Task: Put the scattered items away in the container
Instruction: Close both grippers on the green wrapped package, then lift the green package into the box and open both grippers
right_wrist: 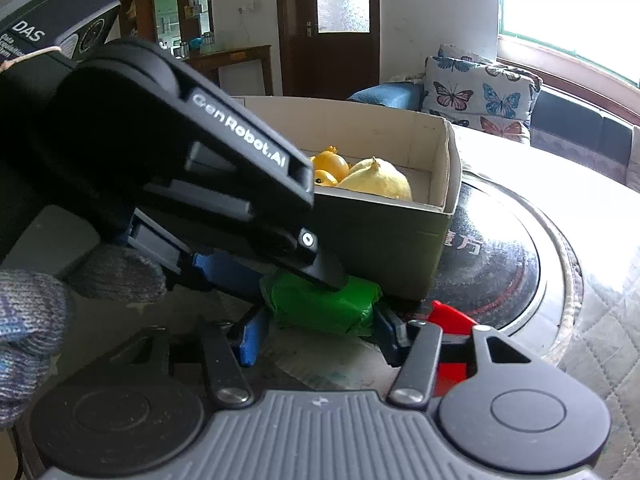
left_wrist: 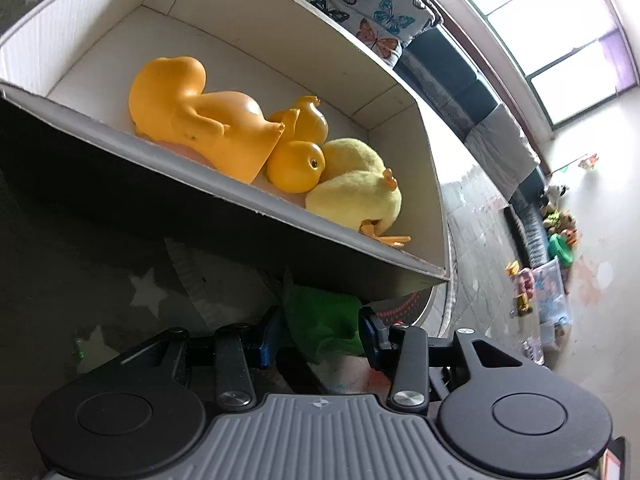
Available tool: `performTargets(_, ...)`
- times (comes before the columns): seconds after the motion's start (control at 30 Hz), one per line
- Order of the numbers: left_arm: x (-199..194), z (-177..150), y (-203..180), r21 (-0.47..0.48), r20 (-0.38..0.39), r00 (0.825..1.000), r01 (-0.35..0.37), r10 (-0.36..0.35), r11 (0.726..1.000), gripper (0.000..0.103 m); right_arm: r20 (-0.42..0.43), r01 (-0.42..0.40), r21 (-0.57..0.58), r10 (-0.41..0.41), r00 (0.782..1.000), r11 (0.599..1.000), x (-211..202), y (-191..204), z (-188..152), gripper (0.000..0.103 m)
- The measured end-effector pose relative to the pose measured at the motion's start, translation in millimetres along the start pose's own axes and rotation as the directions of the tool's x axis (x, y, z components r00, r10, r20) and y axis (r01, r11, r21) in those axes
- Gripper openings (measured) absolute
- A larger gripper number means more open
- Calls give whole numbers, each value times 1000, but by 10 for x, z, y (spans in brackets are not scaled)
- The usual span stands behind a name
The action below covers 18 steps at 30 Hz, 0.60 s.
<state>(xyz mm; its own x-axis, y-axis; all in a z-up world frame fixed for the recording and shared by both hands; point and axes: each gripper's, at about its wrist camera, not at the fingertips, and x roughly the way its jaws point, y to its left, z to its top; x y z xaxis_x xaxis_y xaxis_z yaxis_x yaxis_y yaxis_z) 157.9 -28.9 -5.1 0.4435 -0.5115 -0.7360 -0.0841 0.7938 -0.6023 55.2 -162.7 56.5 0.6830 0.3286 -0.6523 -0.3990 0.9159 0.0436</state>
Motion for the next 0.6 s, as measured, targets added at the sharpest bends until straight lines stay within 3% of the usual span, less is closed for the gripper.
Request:
performTargets(0.43, -277, -155, -20, 67, 36, 998, 41, -44, 997, 36, 37, -9, -18, 9, 999, 1000, -254, 68, -28, 54)
performTargets(0.6, -513, -155, -133, 108, 89, 993, 64, -74, 992, 36, 92, -3, -37, 7, 996, 999, -437, 114, 56, 54)
